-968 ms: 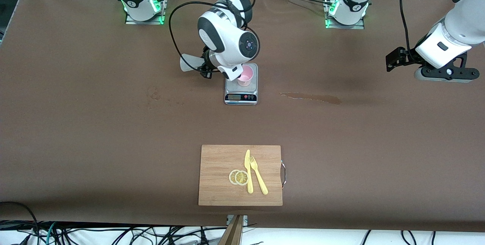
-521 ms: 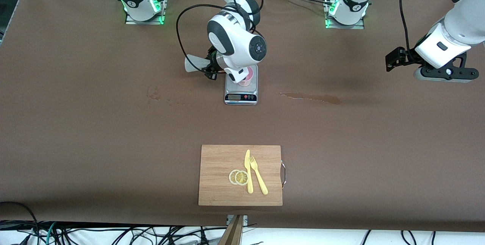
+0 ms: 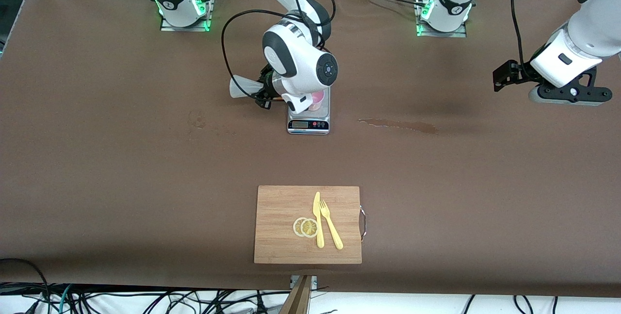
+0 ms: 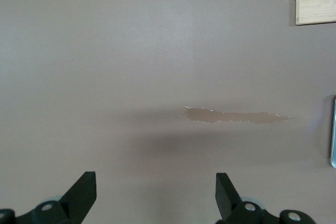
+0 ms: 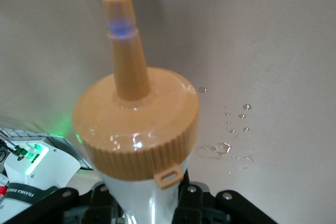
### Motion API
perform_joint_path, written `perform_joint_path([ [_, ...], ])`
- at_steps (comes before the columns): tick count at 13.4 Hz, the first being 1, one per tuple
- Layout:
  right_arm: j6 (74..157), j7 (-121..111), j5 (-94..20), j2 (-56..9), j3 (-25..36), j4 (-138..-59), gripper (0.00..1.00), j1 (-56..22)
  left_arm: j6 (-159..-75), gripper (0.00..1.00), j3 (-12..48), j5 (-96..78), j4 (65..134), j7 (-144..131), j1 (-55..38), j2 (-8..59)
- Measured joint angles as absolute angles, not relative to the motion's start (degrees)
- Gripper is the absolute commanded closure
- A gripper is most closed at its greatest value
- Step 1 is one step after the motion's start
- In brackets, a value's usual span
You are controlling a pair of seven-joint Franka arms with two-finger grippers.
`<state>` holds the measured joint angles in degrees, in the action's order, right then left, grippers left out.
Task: Add sauce to pink cup with both arms
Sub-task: 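Tilt the bottle nozzle over the pink cup with the right gripper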
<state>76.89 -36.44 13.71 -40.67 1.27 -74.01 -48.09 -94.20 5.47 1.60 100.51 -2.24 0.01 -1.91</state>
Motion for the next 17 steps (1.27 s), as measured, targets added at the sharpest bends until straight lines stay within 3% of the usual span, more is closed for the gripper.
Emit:
perform_joint_path([
  [17, 69.7, -36.3, 17.4, -46.4, 1.3, -66.0, 1.00, -51.4, -94.2, 0.00, 5.4, 1.6, 100.5, -2.2, 0.0, -1.9],
])
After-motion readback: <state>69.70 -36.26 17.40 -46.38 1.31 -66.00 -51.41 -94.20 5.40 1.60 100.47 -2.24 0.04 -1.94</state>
